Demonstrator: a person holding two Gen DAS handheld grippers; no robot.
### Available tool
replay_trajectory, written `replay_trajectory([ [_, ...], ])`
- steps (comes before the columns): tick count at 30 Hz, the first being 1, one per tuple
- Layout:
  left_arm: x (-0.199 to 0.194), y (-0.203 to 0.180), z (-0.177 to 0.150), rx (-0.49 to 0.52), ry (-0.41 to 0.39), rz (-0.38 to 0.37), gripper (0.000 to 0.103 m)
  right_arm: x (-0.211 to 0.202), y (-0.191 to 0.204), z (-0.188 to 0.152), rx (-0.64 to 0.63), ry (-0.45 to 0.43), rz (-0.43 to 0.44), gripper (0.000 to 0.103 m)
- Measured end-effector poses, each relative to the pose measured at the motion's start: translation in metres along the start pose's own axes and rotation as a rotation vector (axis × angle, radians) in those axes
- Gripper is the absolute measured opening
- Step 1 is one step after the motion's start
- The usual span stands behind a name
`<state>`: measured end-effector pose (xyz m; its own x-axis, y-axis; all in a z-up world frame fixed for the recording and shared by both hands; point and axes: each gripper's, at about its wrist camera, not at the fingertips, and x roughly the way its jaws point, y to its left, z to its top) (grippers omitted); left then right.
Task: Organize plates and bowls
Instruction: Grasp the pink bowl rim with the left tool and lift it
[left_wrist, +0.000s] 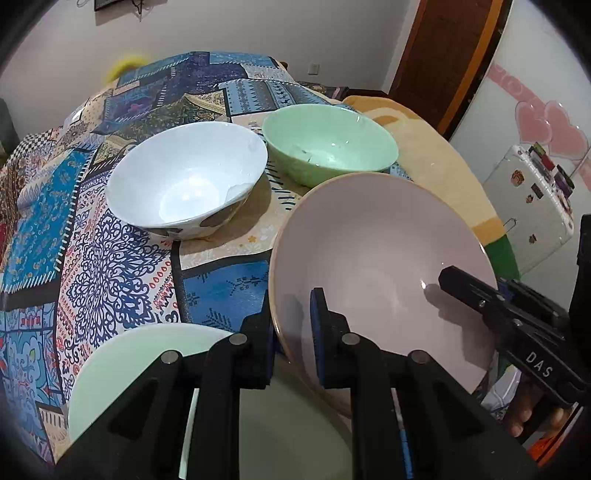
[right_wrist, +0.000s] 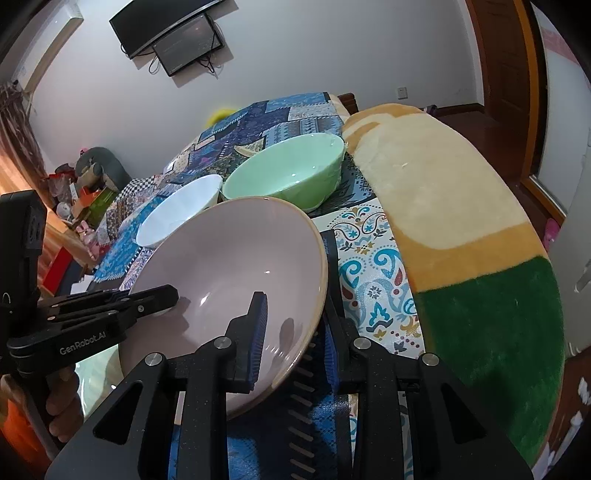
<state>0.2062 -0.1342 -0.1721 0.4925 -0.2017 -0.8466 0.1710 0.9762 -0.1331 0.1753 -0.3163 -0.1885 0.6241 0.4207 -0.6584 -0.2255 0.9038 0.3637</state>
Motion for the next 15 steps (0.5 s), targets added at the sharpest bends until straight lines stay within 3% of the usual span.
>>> replay_trajectory([
  [15, -0.047, 0.011, -0.004, -0.055, -0.095, -0.035, 0.016, -0.025, 0.027, 0.012, -0.014, -0.070, 0.009, 0.025],
])
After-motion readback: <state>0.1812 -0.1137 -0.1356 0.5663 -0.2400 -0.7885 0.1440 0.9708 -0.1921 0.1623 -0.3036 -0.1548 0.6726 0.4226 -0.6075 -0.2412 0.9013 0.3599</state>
